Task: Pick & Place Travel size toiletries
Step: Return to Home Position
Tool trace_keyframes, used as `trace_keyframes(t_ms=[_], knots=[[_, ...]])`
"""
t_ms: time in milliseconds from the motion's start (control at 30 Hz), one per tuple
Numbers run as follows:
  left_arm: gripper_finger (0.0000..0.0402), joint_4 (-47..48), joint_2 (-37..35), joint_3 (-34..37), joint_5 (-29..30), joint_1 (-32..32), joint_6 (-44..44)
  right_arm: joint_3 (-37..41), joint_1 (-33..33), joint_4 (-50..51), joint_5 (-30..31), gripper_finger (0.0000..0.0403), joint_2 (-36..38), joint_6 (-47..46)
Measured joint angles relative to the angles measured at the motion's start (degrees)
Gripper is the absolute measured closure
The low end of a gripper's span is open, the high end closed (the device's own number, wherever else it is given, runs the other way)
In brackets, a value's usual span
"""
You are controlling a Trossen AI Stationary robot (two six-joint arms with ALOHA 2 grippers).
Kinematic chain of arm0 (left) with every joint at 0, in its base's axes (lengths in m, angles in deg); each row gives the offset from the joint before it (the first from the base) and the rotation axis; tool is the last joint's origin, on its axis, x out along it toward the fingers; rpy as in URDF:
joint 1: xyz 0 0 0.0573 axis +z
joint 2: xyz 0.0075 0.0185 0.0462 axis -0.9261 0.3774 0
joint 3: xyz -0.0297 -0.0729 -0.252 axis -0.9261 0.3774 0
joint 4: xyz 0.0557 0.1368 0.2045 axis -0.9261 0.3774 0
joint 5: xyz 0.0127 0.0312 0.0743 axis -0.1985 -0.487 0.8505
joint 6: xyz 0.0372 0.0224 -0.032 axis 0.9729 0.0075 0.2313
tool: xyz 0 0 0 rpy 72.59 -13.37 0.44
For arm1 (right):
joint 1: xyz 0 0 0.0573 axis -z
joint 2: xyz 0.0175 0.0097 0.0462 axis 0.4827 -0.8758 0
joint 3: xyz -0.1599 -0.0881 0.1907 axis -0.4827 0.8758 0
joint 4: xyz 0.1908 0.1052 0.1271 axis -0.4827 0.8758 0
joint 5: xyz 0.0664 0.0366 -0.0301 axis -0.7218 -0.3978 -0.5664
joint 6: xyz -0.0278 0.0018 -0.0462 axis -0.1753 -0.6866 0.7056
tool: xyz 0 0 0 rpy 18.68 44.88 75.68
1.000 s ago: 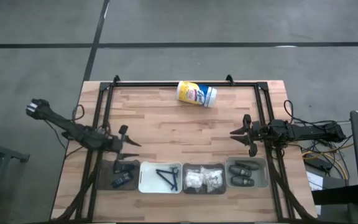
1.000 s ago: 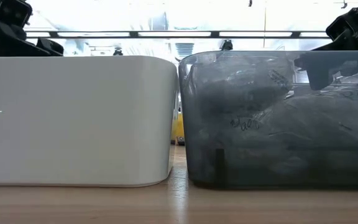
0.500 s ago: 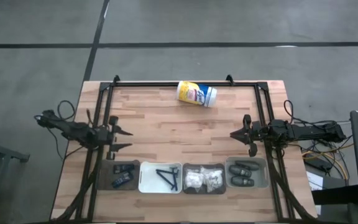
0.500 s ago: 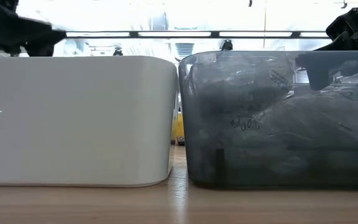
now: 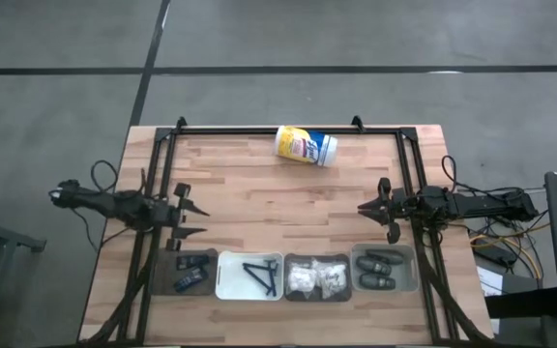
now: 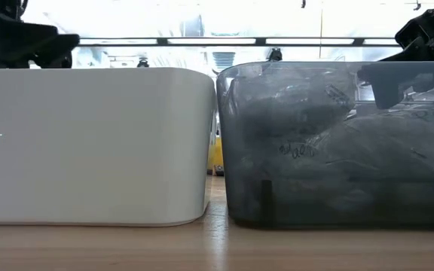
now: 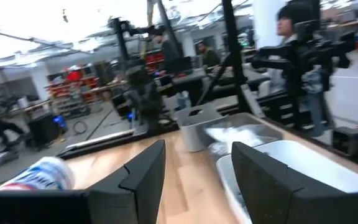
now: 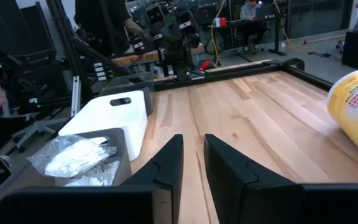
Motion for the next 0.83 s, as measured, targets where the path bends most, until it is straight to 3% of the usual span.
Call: trace_keyframes(t_ms=[133,300,400,567,833], knots=[[0.0211,0.8,0.0,0.0,-1.3,4.8,-0.7,0.0,0.0,0.0,0.0,0.0329,0.0,0.0],[0.0211,0.6,0.0,0.0,-12.5,14.2,-1.1,0.0,0.0,0.0,0.0,0.0312,0.0,0.0],[0.0211,1.2,0.0,0.1,-15.7,20.8,-2.2,0.0,0.0,0.0,0.0,0.0303,0.0,0.0],[0.0211,2.6,1.0,0.1,-17.6,27.9,-3.7,0.0,0.0,0.0,0.0,0.0291,0.0,0.0],[0.0211,3.1,4.2,0.1,-14.4,28.8,-2.5,0.0,0.0,0.0,0.0,0.0272,0.0,0.0]])
